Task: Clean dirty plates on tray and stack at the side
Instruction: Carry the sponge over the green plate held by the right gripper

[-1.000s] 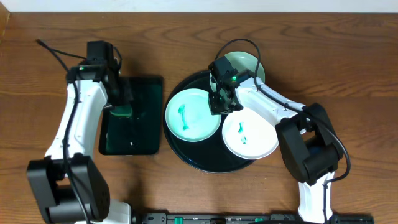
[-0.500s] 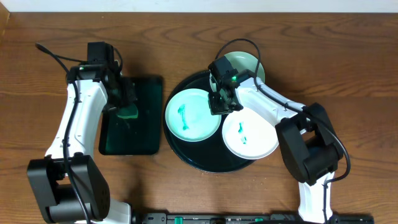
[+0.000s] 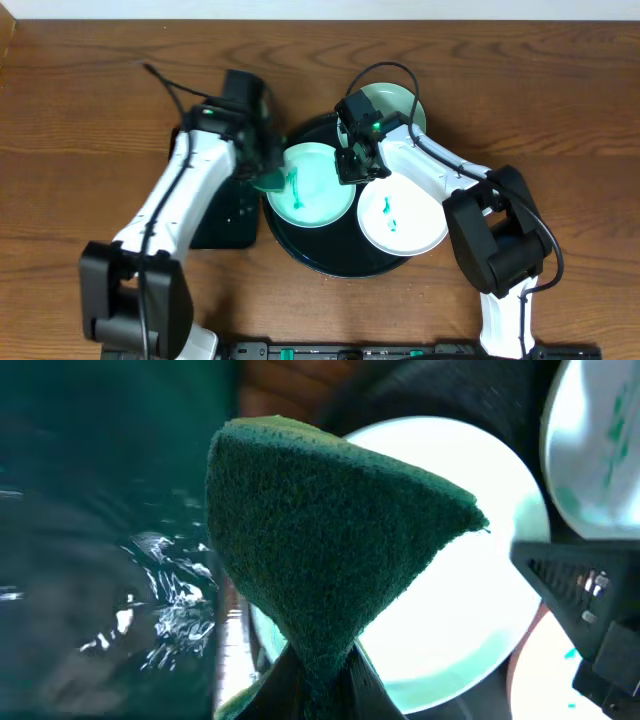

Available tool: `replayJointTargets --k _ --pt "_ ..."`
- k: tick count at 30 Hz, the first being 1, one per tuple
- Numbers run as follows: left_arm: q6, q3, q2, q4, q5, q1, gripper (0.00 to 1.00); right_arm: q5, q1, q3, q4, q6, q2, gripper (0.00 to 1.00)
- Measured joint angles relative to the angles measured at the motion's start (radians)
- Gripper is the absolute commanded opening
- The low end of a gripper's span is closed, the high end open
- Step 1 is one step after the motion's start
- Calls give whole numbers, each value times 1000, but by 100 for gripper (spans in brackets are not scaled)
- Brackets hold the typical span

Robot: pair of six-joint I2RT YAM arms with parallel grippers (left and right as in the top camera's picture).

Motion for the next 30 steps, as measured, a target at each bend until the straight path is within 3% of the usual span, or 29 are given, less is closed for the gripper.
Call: replayJointTargets --k 10,19,26,30 --pt "-101 0 226 53 0 -94 7 0 0 0 0 0 0 1" --pt "-212 15 270 57 -4 -121 7 -61 -24 -4 6 12 2 1" --pt "-89 16 286 137 161 -116 7 -113 -44 -6 10 12 7 1" --pt "-77 16 289 140 167 -113 7 -114 -44 -6 11 12 8 1"
